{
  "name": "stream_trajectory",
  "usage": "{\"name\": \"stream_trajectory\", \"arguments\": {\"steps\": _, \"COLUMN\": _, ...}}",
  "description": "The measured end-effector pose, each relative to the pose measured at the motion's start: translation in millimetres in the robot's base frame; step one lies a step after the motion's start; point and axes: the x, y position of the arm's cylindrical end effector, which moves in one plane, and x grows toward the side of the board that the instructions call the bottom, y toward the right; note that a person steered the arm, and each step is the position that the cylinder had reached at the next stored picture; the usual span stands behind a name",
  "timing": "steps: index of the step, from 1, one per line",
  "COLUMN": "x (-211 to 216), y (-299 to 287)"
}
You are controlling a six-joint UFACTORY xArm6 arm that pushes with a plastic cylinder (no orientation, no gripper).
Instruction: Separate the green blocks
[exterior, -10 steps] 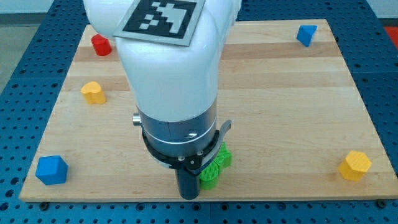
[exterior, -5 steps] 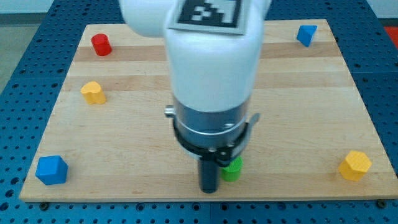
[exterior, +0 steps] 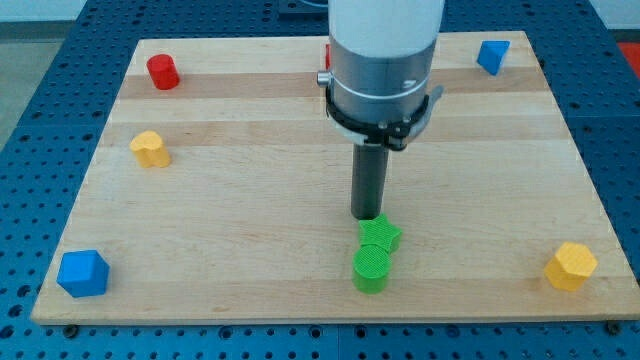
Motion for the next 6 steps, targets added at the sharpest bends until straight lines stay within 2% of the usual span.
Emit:
{"name": "stream_trajectory", "arguments": {"steps": 1, "x": -34, "y": -8}}
{"name": "stream_trajectory", "arguments": {"steps": 2, "x": -14, "y": -34}}
{"name": "stream_trajectory", "arguments": {"steps": 3, "x": 30, "y": -37}}
{"name": "stream_trajectory", "arguments": {"steps": 4, "x": 43, "y": -33}}
{"name": "stream_trajectory", "arguments": {"steps": 5, "x": 43, "y": -17}}
{"name": "stream_trajectory", "arguments": {"steps": 6, "x": 43, "y": 52}}
